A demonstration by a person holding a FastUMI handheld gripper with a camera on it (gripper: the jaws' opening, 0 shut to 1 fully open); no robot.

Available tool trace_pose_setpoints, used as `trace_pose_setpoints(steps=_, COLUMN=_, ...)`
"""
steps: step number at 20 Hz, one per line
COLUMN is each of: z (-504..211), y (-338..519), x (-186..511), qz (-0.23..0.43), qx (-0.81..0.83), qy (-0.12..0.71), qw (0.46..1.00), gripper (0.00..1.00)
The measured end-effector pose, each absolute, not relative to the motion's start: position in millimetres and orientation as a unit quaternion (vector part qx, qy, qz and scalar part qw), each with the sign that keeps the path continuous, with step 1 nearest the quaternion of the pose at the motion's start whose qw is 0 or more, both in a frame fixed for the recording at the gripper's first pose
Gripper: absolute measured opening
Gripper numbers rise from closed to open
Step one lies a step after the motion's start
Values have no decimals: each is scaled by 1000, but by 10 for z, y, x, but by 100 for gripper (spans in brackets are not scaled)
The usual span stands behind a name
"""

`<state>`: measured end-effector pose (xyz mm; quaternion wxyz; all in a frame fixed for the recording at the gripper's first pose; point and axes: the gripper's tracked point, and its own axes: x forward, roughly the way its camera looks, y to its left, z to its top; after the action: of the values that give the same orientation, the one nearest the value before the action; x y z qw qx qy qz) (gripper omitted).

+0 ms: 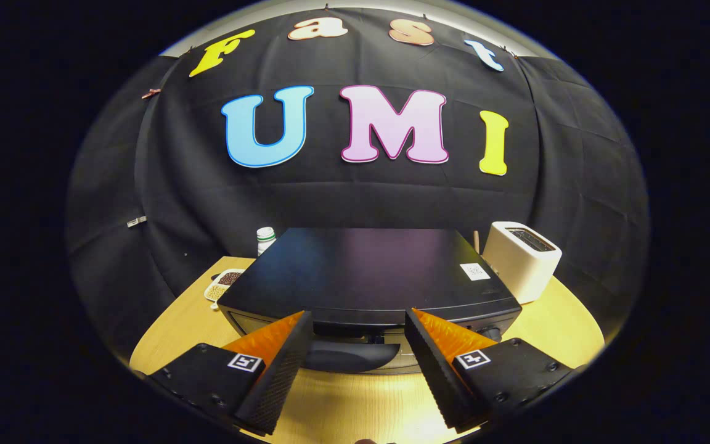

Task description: Open the toaster oven, put the food inside, and close the toaster oven door.

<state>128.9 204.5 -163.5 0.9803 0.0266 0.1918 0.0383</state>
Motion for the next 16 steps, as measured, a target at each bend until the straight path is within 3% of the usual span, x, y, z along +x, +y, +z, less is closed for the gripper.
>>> trace_pose_setpoints(steps=2, z=-1810, y=2021, x=1286, qz=27, qx=25, qy=225, qw=974, gripper=98)
trace_pose_setpoints(steps=16, z=-1879, y=2078, x=1059, qz=28, qx=-10, qy=250, qw=968, gripper=99)
